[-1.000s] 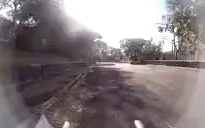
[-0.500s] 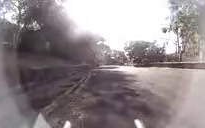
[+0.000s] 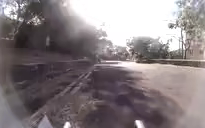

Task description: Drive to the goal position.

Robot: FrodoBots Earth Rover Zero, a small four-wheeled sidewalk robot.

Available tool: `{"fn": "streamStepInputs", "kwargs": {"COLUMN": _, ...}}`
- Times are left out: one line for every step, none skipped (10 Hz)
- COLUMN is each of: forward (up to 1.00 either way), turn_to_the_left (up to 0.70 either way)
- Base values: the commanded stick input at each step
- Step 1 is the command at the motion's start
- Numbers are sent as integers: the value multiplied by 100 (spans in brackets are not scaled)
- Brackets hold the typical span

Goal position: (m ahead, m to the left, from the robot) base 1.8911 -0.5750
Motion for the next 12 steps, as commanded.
{"fn": "streamStepInputs", "kwargs": {"forward": 70, "turn_to_the_left": 0}}
{"fn": "streamStepInputs", "kwargs": {"forward": 70, "turn_to_the_left": 0}}
{"fn": "streamStepInputs", "kwargs": {"forward": 70, "turn_to_the_left": 0}}
{"fn": "streamStepInputs", "kwargs": {"forward": 70, "turn_to_the_left": 0}}
{"fn": "streamStepInputs", "kwargs": {"forward": 70, "turn_to_the_left": 0}}
{"fn": "streamStepInputs", "kwargs": {"forward": 70, "turn_to_the_left": 0}}
{"fn": "streamStepInputs", "kwargs": {"forward": 70, "turn_to_the_left": 0}}
{"fn": "streamStepInputs", "kwargs": {"forward": 70, "turn_to_the_left": 0}}
{"fn": "streamStepInputs", "kwargs": {"forward": 70, "turn_to_the_left": 0}}
{"fn": "streamStepInputs", "kwargs": {"forward": 70, "turn_to_the_left": 0}}
{"fn": "streamStepInputs", "kwargs": {"forward": 70, "turn_to_the_left": 0}}
{"fn": "streamStepInputs", "kwargs": {"forward": 70, "turn_to_the_left": 0}}
